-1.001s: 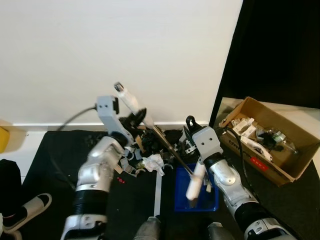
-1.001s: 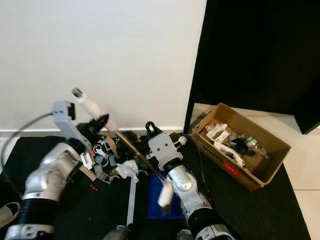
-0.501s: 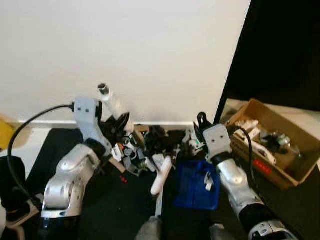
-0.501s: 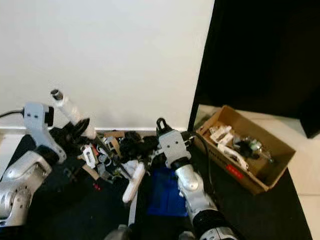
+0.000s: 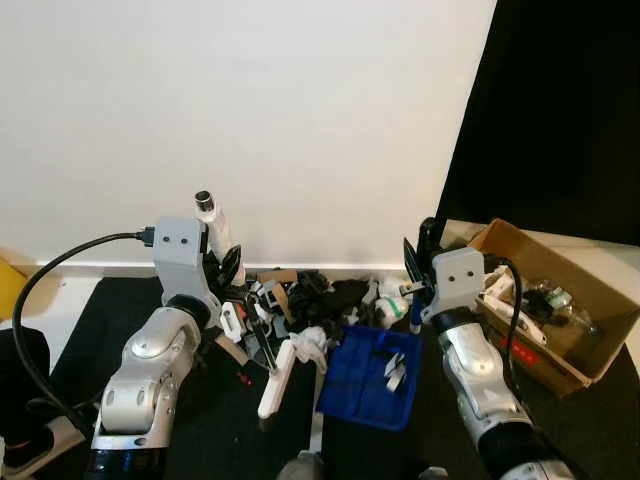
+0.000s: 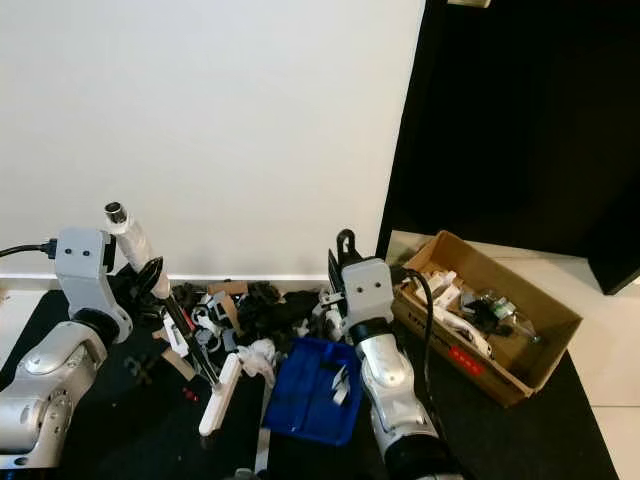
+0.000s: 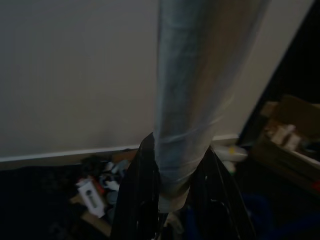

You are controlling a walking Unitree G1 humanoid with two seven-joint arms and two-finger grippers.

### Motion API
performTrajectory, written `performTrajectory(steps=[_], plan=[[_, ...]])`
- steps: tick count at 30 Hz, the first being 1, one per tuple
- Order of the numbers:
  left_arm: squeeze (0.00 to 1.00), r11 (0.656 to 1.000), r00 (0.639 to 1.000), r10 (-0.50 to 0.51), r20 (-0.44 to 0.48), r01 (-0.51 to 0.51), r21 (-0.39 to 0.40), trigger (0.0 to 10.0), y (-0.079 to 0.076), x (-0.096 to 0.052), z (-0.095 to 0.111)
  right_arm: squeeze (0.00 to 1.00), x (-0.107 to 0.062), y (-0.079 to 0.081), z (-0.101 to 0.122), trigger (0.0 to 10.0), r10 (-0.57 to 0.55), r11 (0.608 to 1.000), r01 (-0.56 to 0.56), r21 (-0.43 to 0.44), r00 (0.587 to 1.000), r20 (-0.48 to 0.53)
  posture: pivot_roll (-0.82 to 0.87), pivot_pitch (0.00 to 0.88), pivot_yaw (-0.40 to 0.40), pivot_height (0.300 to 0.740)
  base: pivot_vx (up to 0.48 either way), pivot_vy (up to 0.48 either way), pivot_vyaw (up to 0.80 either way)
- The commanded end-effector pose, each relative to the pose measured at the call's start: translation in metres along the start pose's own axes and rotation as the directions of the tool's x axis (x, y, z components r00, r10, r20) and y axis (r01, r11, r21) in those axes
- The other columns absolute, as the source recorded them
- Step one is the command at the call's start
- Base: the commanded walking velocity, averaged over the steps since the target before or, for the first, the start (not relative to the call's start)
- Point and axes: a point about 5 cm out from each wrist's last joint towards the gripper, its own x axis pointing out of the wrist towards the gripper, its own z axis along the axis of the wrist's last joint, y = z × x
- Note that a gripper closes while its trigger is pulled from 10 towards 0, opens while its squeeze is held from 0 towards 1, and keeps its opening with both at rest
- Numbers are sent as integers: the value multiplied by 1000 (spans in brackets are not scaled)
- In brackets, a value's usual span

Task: Sweep floor

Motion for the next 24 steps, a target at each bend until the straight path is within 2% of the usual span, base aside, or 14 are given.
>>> performTrajectory(steps=[1, 16, 24], plan=[[0, 1000, 1000, 29, 10, -29, 4, 10000, 1, 0, -2, 0, -1, 3, 3, 10000, 10, 1000, -10, 17, 1000, 11, 48, 116, 108, 740, 0, 0, 0], [0, 995, 995, 98, -18, -98, 16, 10000, -3, 9, -15, 0, -7, -5, 13, 10000, 30, 999, -30, 12, 999, 19, 0, 91, 93, 740, 0, 0, 0], [0, 994, 994, 111, -24, -111, 21, 10000, -11, 12, -19, 0, -5, 0, 15, 10000, 57, 997, -58, 48, 998, 9, 2, 84, 89, 740, 0, 0, 0]])
